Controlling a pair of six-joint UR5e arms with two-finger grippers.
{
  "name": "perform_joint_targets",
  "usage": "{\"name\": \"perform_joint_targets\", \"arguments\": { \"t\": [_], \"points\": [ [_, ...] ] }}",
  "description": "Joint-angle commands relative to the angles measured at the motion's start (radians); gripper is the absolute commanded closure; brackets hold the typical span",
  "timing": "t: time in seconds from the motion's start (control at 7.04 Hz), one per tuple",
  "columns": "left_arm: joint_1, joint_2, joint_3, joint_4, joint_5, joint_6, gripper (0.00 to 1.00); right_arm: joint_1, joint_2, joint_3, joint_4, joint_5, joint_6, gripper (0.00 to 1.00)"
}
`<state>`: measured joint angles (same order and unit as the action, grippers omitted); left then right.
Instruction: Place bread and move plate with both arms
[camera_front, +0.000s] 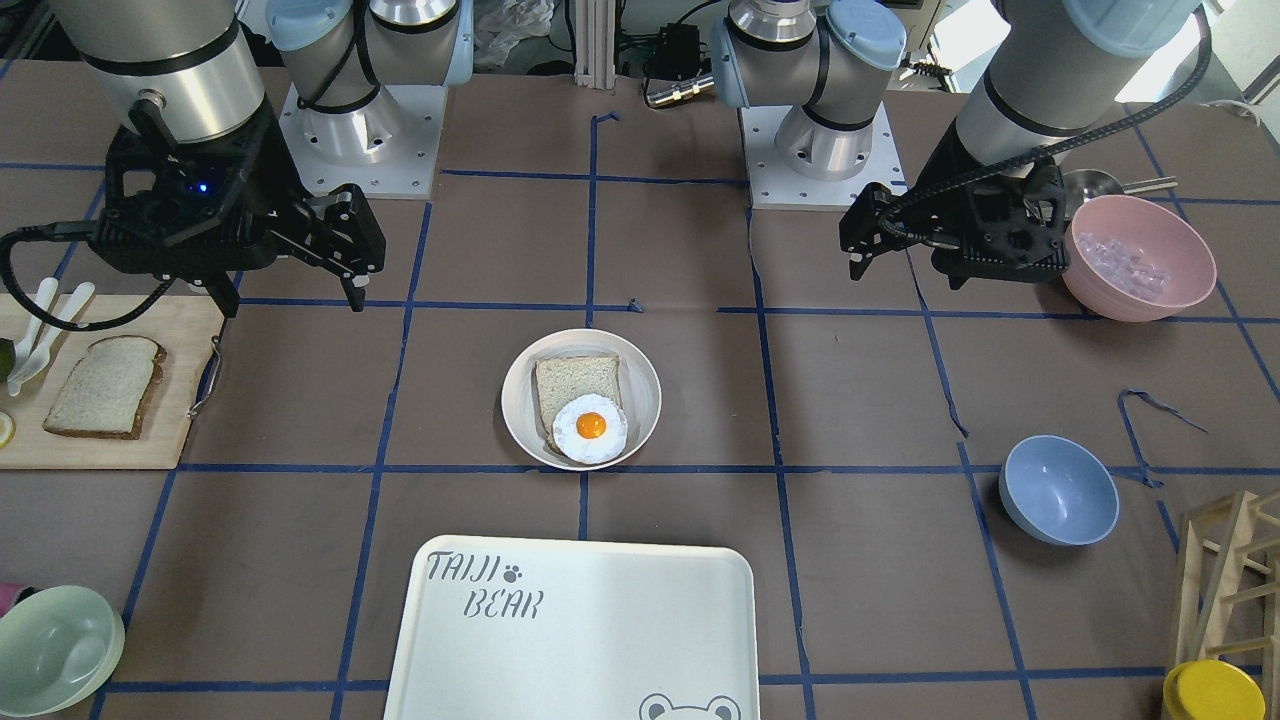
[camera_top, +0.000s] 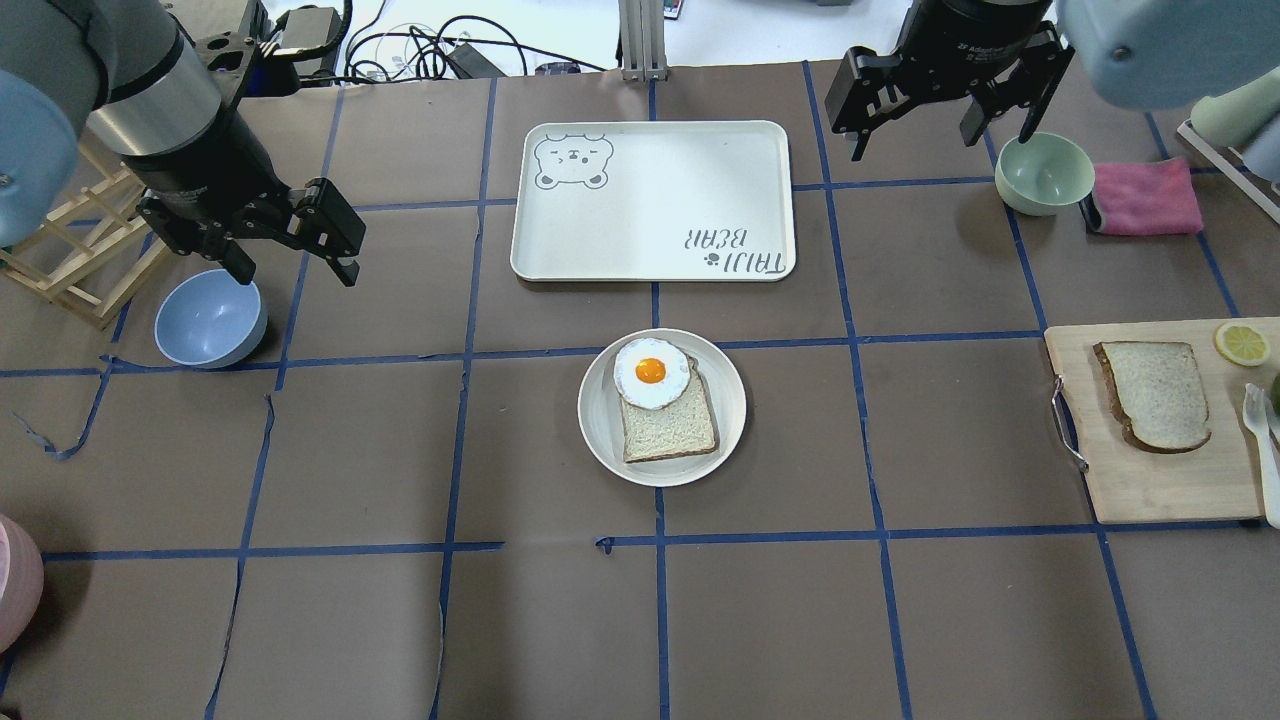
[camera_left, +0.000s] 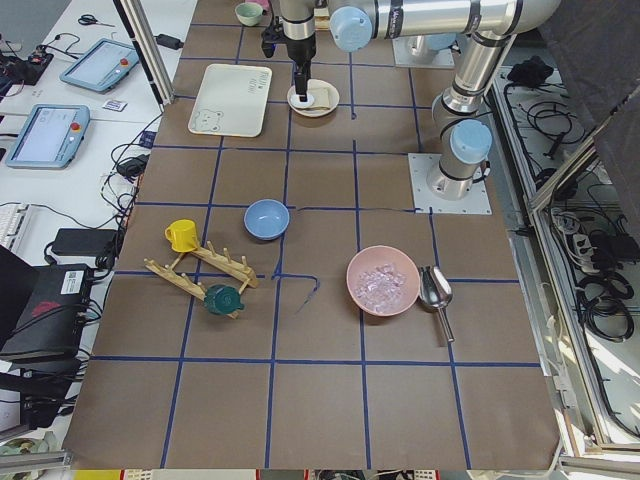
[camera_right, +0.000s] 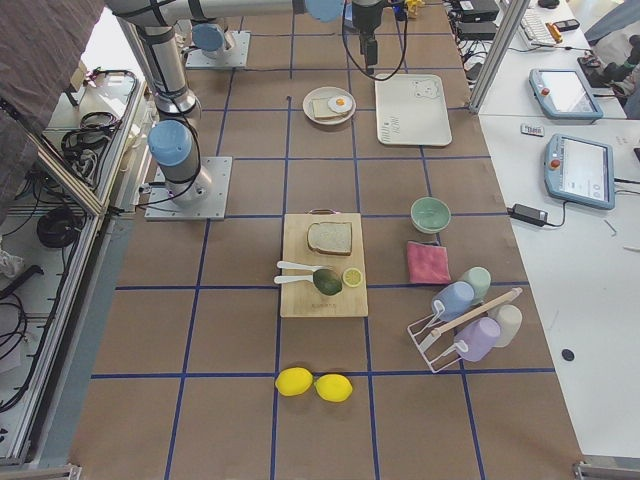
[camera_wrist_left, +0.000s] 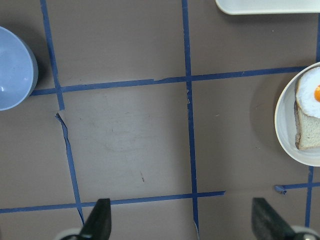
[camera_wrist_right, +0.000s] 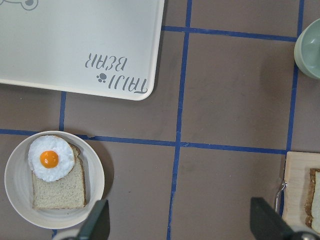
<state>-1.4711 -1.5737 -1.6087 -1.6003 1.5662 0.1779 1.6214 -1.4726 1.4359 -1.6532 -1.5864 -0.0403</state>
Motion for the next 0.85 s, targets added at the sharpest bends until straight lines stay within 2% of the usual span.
{"name": "perform_joint_targets", "arguments": {
  "t": [0.0,0.71],
  "points": [
    [0.000,0.001,0.001,-0.001,0.000,0.000,0.00,0.000,0.000,0.007,0.001,0.000,0.000,0.00],
    [0.000,0.000,-0.002,-0.001,0.000,0.000,0.00,-0.003,0.000,0.003,0.000,-0.001,-0.001,0.00]
  ]
}}
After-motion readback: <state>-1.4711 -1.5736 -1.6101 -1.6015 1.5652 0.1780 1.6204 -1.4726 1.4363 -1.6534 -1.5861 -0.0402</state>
